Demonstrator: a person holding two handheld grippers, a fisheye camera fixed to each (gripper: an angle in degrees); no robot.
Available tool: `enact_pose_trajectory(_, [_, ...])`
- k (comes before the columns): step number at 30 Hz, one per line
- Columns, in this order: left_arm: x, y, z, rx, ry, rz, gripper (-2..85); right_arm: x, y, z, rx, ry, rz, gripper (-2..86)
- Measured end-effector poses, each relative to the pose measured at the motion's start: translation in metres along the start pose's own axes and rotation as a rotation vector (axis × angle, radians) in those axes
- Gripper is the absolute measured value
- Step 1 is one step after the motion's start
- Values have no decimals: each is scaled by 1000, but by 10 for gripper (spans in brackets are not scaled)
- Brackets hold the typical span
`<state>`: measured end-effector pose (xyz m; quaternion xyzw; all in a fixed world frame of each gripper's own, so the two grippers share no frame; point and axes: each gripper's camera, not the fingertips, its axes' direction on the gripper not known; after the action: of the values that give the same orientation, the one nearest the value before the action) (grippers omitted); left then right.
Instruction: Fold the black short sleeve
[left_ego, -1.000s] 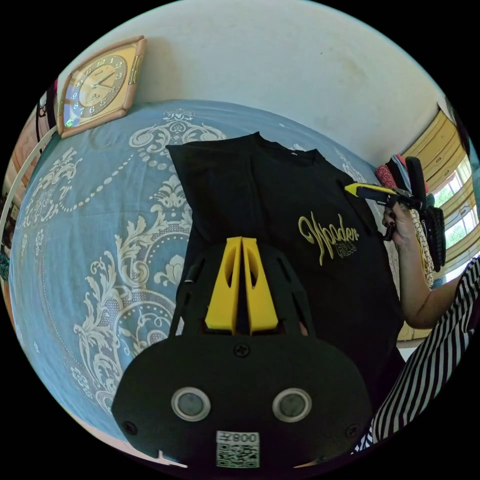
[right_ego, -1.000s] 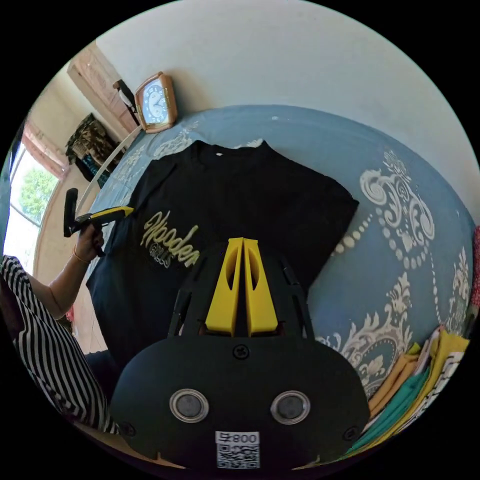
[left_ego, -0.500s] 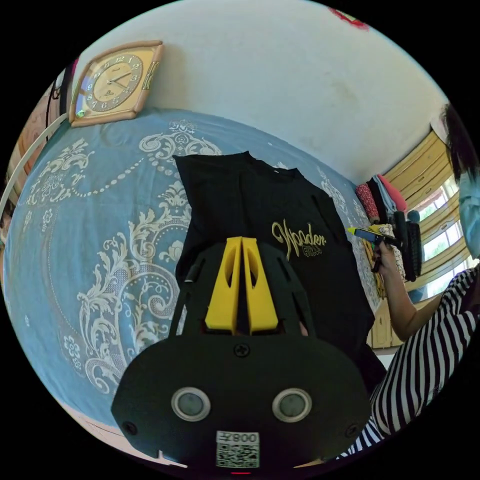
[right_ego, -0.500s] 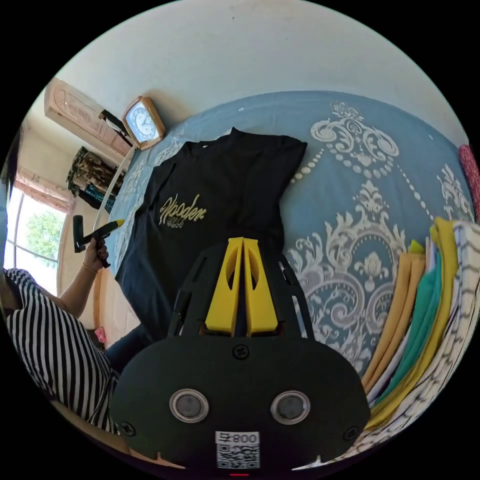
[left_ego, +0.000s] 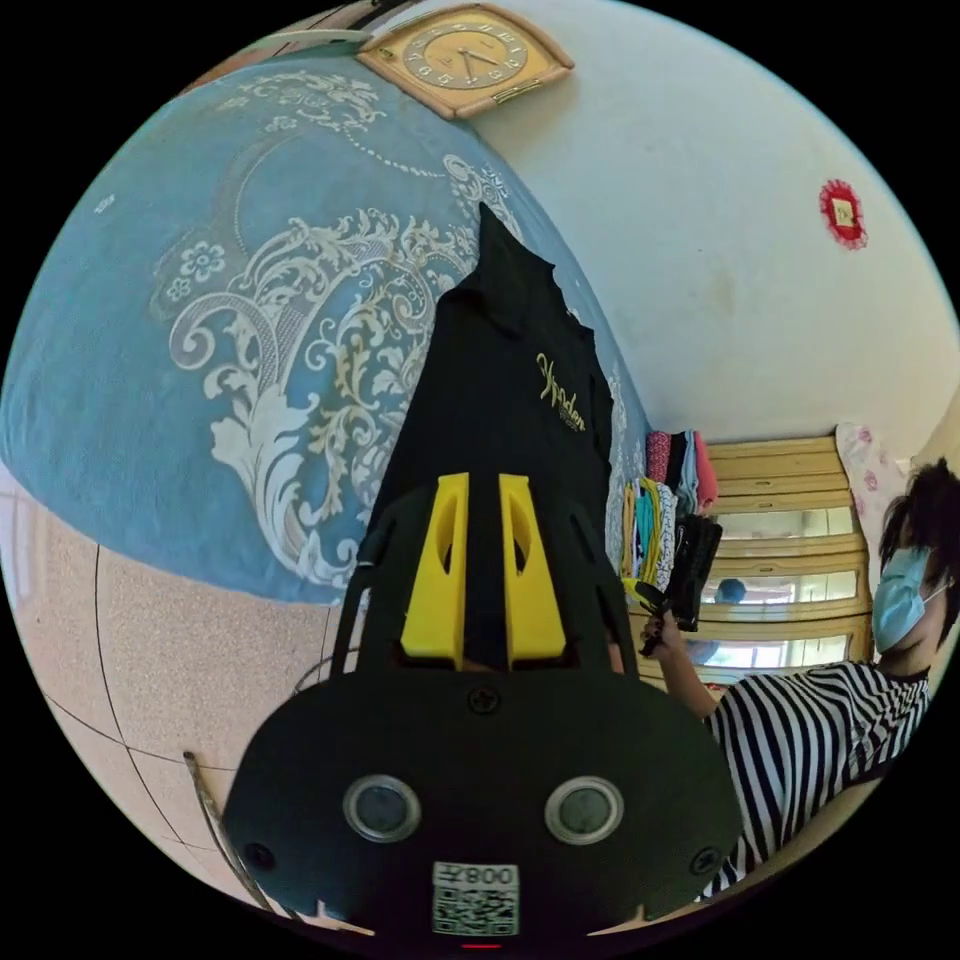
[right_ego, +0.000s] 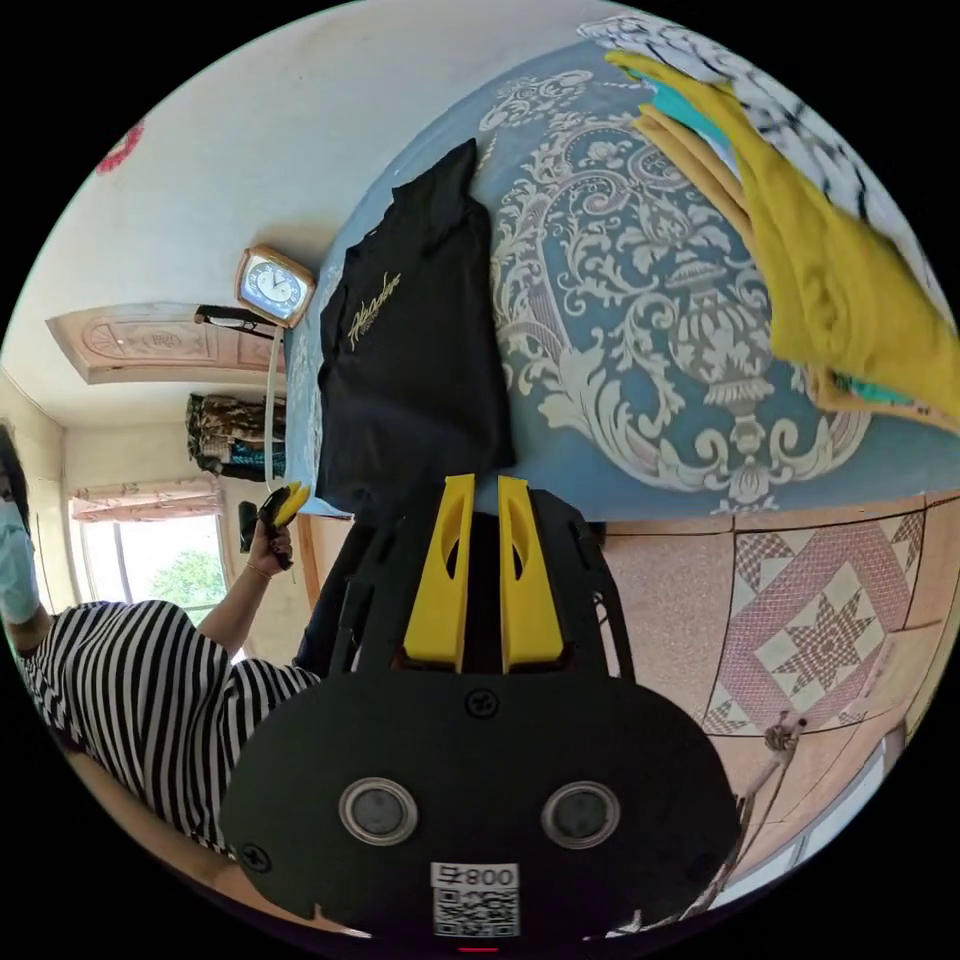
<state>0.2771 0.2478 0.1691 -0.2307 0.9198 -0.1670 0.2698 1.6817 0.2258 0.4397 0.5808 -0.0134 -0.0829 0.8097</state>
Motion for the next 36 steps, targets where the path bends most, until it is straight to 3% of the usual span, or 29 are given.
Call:
enact_pose_trajectory(6, [-29,35,-37,25,116,-140,90,54,46,10,73,-125,69,63])
enact_pose_trajectory(11, [-35,50,-55,-1,100,-188,93,89,65,7,131,-169,127,67])
enact_pose_trajectory(21, [-58,75,-110,177,237,-331,90,152,104,14,135,-244,204,67])
enact_pose_trajectory(36, [-29,77,-138,144,233,-289,41,201,144,22,126,-274,223,54])
